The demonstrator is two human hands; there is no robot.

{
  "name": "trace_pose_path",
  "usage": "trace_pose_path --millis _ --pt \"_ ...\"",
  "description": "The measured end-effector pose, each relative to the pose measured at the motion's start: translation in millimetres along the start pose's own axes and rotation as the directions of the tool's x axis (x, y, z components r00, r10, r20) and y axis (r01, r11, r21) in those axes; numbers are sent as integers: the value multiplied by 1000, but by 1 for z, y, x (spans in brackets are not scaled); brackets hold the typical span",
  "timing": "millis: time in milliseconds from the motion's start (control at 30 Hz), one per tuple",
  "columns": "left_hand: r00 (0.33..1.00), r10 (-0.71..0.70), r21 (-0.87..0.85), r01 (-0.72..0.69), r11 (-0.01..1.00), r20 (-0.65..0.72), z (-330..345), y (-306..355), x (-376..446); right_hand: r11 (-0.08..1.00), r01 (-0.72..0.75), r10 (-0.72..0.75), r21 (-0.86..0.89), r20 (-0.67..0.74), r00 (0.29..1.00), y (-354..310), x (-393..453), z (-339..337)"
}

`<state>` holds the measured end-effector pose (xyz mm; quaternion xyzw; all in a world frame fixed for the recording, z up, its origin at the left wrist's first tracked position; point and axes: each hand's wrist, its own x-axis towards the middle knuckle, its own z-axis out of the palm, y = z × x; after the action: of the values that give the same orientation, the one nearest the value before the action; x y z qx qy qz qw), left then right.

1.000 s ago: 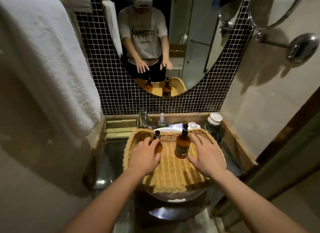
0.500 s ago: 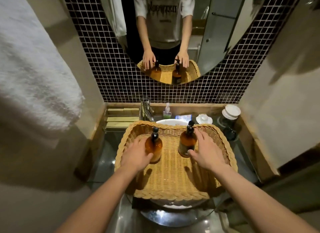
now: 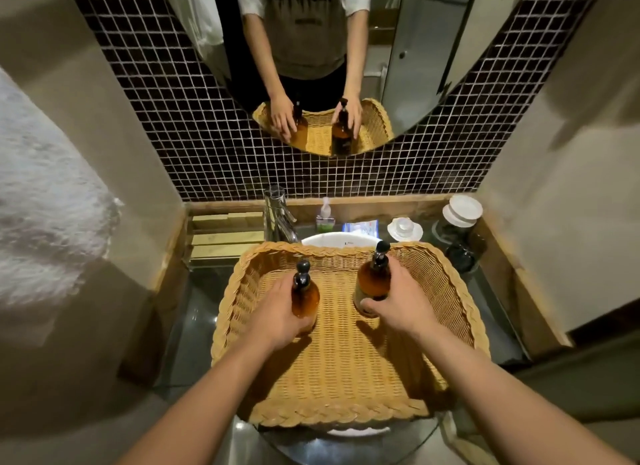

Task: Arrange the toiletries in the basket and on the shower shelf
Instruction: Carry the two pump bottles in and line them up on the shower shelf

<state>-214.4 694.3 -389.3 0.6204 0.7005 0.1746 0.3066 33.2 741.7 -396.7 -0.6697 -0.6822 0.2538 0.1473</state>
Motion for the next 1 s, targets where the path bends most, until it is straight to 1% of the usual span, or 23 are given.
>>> trace_pose_path --millis 200,433,533,667,767,900,1000 --pt "999 43 -88 -44 995 -14 5 5 10 997 -3 9 78 -77 997 0 8 4" --pt "997 50 -125 -42 991 66 2 11 20 999 25 -23 44 -55 998 -5 5 -5" --pt "992 76 -105 -65 992 97 0 17 21 999 33 -32 30 -45 998 -9 -2 -15" --pt "986 126 -148 -109 983 109 -12 34 22 998 41 -39 39 -49 998 -16 -11 -34" --pt "976 195 -162 -177 971 98 -25 53 24 998 36 -30 57 -90 996 -21 -19 -54" --pt "948 307 -184 -289 939 78 -43 84 24 997 20 -4 77 -204 979 -28 -34 -82" --pt "927 369 -222 -347 911 66 -50 109 22 997 -6 26 77 -262 965 -27 -51 -99"
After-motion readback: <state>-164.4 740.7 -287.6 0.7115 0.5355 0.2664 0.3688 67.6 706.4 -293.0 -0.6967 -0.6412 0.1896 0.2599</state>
